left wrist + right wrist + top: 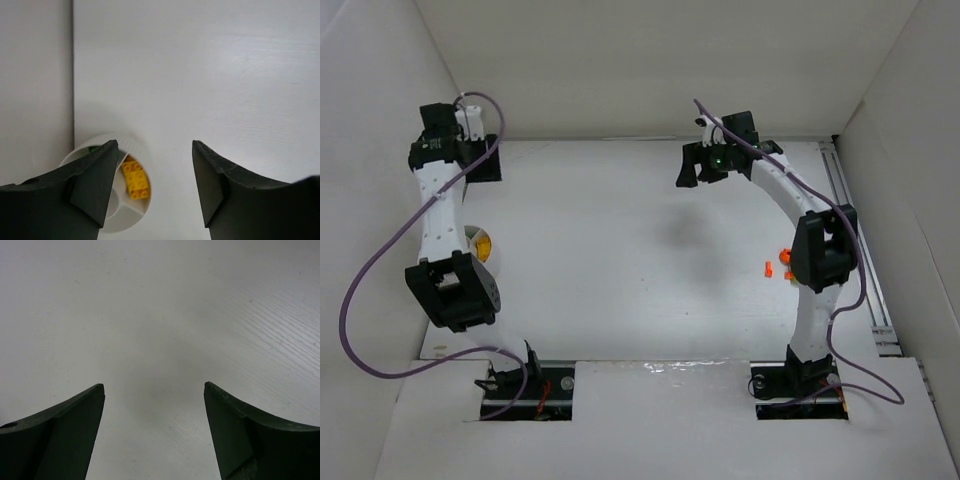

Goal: Sort the legos into containers by color

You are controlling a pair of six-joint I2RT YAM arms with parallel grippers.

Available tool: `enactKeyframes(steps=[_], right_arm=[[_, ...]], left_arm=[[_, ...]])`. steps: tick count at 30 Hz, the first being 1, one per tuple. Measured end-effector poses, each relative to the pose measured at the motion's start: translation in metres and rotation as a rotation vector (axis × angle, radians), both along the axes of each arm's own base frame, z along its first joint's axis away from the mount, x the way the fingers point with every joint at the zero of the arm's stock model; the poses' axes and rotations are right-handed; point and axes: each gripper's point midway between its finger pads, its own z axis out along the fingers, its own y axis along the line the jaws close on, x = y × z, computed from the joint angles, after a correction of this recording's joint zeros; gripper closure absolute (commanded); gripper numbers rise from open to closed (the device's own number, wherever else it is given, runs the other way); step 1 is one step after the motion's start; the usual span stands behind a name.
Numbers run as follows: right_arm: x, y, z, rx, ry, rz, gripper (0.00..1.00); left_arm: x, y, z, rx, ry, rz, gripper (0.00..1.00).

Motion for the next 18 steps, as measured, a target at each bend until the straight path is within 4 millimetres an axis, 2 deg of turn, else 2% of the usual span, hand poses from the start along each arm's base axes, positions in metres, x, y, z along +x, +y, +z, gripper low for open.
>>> enactKeyframes(steps=[3, 4, 6, 8, 9, 11, 13, 15, 18], right_arm=[[-0.002, -0.015, 0.0, -0.005, 0.013, -0.022, 0.2], [-0.004, -0.019, 0.002, -0.007, 0.016, -0.019, 0.26], [-0.01, -0.023, 0.007, -0.002, 0.025, 0.003, 0.31], [-0.017, -0.017, 0.017, 0.019, 0.036, 0.042, 0.38], [-0.019, -0.01, 0.024, 0.028, 0.033, 0.066, 0.4], [-0.023, 0.011, 0.042, 0.045, 0.004, 0.12, 0.4], [-0.026, 0.043, 0.062, 0.063, -0.054, 0.187, 0.34], [-0.038, 0.08, 0.075, 0.083, -0.095, 0.263, 0.26], [-0.067, 0.132, 0.08, 0.118, -0.116, 0.365, 0.2]], left_arm=[[0.013, -0.042, 0.027, -0.02, -0.111, -0.09, 0.42], [0.012, -0.049, 0.031, -0.036, -0.137, -0.098, 0.41], [0.004, -0.05, 0.033, -0.061, -0.163, -0.075, 0.4], [-0.006, -0.041, 0.031, -0.077, -0.185, -0.03, 0.35], [-0.01, -0.037, 0.031, -0.083, -0.197, -0.007, 0.24], [-0.016, -0.032, 0.034, -0.092, -0.227, 0.032, 0.14], [-0.019, -0.033, 0.044, -0.095, -0.265, 0.049, 0.02], [-0.023, -0.035, 0.06, -0.091, -0.32, 0.065, 0.0], [-0.039, -0.036, 0.086, -0.067, -0.401, 0.088, 0.0]])
